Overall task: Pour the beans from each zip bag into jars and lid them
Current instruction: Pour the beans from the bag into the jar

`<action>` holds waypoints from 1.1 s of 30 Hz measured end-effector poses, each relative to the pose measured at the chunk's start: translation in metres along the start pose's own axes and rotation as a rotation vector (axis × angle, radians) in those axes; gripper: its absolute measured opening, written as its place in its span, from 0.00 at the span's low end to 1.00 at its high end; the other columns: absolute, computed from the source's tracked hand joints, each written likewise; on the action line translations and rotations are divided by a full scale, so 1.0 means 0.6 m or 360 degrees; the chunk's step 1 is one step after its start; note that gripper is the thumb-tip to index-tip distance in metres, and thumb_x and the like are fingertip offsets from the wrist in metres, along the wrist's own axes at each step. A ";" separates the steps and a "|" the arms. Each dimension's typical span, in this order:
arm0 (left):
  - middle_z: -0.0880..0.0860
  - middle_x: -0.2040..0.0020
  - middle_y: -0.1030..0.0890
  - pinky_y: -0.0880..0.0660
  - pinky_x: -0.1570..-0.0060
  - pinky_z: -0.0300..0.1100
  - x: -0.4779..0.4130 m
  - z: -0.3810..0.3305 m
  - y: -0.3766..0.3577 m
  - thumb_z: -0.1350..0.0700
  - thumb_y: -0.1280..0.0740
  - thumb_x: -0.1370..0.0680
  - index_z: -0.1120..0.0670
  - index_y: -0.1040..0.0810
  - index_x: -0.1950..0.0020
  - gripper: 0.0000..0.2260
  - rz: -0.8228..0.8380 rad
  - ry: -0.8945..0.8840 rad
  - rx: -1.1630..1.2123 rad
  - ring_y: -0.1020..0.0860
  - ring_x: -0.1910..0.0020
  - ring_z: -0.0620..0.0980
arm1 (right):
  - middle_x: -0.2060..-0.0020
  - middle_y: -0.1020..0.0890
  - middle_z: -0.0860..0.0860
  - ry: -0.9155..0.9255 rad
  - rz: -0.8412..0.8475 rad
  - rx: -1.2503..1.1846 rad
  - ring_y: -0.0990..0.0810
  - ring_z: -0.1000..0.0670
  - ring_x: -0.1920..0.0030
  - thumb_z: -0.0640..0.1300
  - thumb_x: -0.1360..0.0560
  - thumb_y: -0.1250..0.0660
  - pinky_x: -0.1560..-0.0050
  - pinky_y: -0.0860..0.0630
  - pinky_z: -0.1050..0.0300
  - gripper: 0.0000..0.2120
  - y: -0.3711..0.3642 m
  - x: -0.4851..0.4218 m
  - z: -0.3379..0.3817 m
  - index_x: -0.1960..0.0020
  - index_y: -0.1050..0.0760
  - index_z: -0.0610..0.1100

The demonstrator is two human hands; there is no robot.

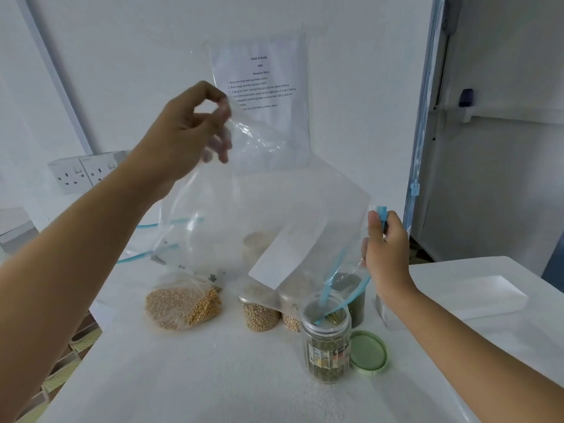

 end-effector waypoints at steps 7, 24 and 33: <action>0.49 0.67 0.20 0.32 0.65 0.42 -0.004 0.000 0.005 0.53 0.38 0.14 0.51 0.28 0.49 0.05 -0.0062 -0.0031 -0.0024 0.23 0.69 0.50 | 0.71 0.31 0.45 0.0039 -0.0025 0.0036 0.31 0.44 0.71 0.54 0.15 0.42 0.68 0.29 0.47 0.17 -0.003 -0.004 -0.002 0.59 0.36 0.46; 0.50 0.66 0.18 0.32 0.66 0.42 -0.007 0.004 -0.006 0.53 0.37 0.14 0.55 0.27 0.46 0.06 0.0010 0.0001 -0.0008 0.21 0.69 0.51 | 0.70 0.31 0.43 0.0041 0.0009 0.0071 0.33 0.44 0.70 0.54 0.15 0.42 0.66 0.31 0.49 0.16 -0.005 -0.007 -0.008 0.61 0.36 0.53; 0.51 0.63 0.18 0.31 0.63 0.43 -0.006 -0.005 0.012 0.52 0.35 0.15 0.53 0.26 0.47 0.06 0.0033 0.0035 0.0120 0.20 0.66 0.54 | 0.70 0.31 0.47 0.0020 0.0014 0.0041 0.32 0.44 0.70 0.53 0.15 0.42 0.66 0.31 0.50 0.15 -0.004 -0.006 -0.022 0.60 0.34 0.51</action>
Point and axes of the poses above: each hand's wrist, its own x-axis away from the middle knuckle, its own y-axis out of the back of the hand, z = x × y, the point moved 1 cm from there along -x, towards the middle knuckle
